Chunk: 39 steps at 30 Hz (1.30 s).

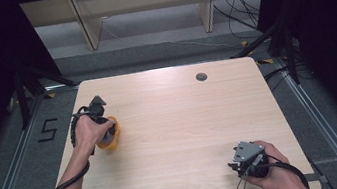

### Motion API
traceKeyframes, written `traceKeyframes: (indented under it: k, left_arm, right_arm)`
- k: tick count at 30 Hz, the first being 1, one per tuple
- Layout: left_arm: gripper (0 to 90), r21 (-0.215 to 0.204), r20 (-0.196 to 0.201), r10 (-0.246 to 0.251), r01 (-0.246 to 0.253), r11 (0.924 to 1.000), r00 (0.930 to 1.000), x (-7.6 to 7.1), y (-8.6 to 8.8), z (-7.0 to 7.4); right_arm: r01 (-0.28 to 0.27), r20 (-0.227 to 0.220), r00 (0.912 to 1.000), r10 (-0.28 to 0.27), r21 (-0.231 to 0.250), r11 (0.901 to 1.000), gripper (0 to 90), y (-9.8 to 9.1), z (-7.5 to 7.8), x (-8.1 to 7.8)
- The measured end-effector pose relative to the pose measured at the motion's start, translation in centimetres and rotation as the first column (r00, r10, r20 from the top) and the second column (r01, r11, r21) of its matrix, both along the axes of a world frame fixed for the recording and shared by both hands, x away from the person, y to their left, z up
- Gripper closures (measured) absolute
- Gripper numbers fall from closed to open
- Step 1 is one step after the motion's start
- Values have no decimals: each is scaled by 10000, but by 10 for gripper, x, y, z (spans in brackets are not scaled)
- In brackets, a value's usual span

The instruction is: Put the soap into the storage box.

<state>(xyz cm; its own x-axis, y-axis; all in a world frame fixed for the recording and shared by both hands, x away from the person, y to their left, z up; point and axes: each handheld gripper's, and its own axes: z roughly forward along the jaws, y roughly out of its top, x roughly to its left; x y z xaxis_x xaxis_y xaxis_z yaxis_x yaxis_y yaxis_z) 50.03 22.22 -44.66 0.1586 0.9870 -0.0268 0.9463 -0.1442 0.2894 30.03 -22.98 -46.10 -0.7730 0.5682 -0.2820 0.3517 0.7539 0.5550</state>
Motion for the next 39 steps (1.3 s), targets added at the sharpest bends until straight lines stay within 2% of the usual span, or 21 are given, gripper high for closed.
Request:
traceKeyframes:
  k: [6, 9, 10, 16, 17, 20, 22, 23, 25, 26, 27, 28, 29, 30, 32, 33, 35, 36, 38, 39]
  left_arm:
    - [482, -16, 98, -31, 31, 10000, 9999, 0, 0, 0]
    - [479, -81, 593, 73, -68, 9999, 9982, -1, 0, 5]
    - [474, -25, 542, -10, 12, 10000, 9985, -2, 0, 9]
    - [446, -147, 1225, -275, 295, 9995, 9921, -12, 1, 23]
    - [442, -147, 1225, -275, 295, 9995, 9921, -12, 1, 23]
    - [434, -235, 1649, -353, 397, 9989, 9857, -20, 3, 28]
    - [434, -235, 2049, -427, 485, 9985, 9779, -25, 5, 31]
    - [434, -235, 2049, -427, 485, 9985, 9779, -25, 5, 31]
    - [433, -339, 2322, -433, 526, 9980, 9717, -31, 7, 38]
    - [433, -339, 2322, -433, 526, 9980, 9717, -31, 7, 38]
    - [431, -388, 2600, -546, 670, 9970, 9641, -37, 8, 42]
    - [431, -388, 2600, -546, 670, 9970, 9641, -37, 8, 42]
    - [431, -332, 2955, -578, 707, 9969, 9536, -42, 8, 44]
    - [429, -332, 2955, -578, 707, 9969, 9536, -42, 8, 44]
    - [426, -326, 3200, -797, 951, 9949, 9441, -52, 8, 46]
    - [426, -326, 3200, -797, 951, 9949, 9441, -52, 8, 46]
    - [426, -318, 3290, -994, 1162, 9927, 9391, -59, 8, 45]
    - [426, -497, 3365, -1073, 1315, 9901, 9355, -65, 9, 44]
    - [426, -590, 3390, -1088, 1365, 9889, 9345, -68, 9, 43]
    - [426, -648, 3468, -1134, 1444, 9874, 9311, -72, 9, 42]
  right_arm:
    - [-11, -8, 10000, 11, -24, 10000, 468, 0, 0, 0]
    - [-14, -13, 10000, 14, -1, 10000, 467, 0, 0, 0]
    - [-12, -17, 10000, 12, 0, 10000, 467, 0, 0, 0]
    - [-12, -3, 10000, 12, -5, 10000, 466, 0, 0, 0]
    - [-12, -3, 10000, 12, -5, 10000, 466, 0, 0, 0]
    - [-10, 9, 10000, 10, -6, 10000, 465, 0, 0, 0]
    - [-8, 8, 10000, 8, -4, 10000, 465, 0, 0, 0]
    - [-8, 8, 10000, 8, -4, 10000, 465, 0, 0, 0]
    - [11, 0, 10000, -11, -3, 10000, 464, 0, 0, 0]
    - [13, -3, 10000, -13, 1, 10000, 463, 0, 0, 0]
    - [16, -7, 10000, -16, 7, 10000, 463, 0, 0, 0]
    - [17, -1, 10000, -17, -2, 10000, 463, 0, 0, 0]
    - [-3, -25, 10000, 3, -3, 10000, 462, 0, 0, 0]
    - [-3, -25, 10000, 3, -3, 10000, 462, 0, 0, 0]
    - [13, -2, 10000, -13, 0, 10000, 462, 0, 0, 0]
    - [3, 6, 10000, -3, -8, 10000, 462, 0, 0, 0]
    - [-29, -30, 10000, 29, -31, 10000, 461, 0, 0, 0]
    - [-22, -5, 10000, 22, -22, 10000, 461, 0, 0, 0]
    - [-15, 5, 10000, 15, -17, 10000, 461, 0, 0, 0]
    - [-37, -21, 10000, 37, -32, 10000, 461, 0, 0, 0]
